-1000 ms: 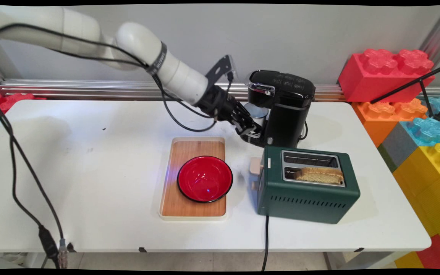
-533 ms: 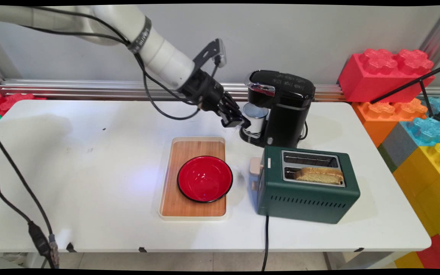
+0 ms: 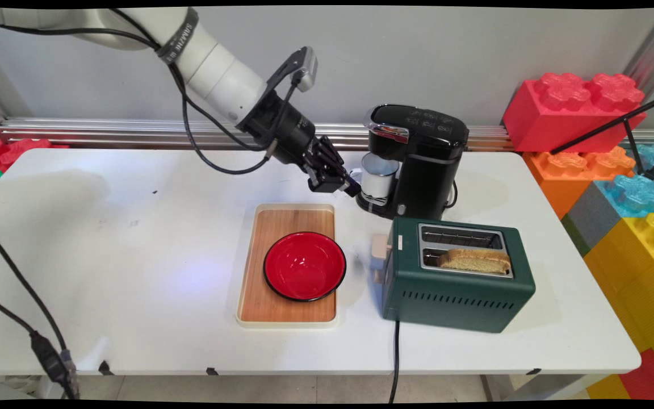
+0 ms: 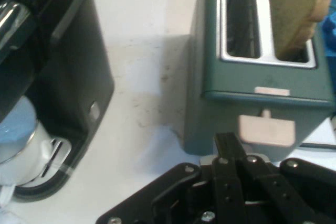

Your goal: Press the toaster switch

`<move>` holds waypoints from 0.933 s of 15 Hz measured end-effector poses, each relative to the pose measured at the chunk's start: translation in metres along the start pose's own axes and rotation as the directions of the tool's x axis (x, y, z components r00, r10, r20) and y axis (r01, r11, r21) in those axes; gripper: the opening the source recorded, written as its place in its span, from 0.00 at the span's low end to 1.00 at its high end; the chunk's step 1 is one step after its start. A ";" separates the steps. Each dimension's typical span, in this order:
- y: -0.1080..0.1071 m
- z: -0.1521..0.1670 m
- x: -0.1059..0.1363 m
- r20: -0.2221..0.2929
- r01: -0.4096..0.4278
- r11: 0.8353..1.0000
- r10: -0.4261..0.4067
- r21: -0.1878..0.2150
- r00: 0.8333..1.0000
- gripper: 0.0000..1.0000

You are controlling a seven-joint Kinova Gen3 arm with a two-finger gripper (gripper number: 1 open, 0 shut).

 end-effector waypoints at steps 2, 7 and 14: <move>0.007 -0.002 -0.002 -0.019 -0.017 1.000 0.016 -0.024 1.000 0.00; 0.019 0.001 -0.010 -0.061 -0.055 0.996 0.051 -0.067 0.997 0.00; 0.023 0.021 -0.026 -0.118 -0.095 0.991 0.084 -0.094 0.989 0.00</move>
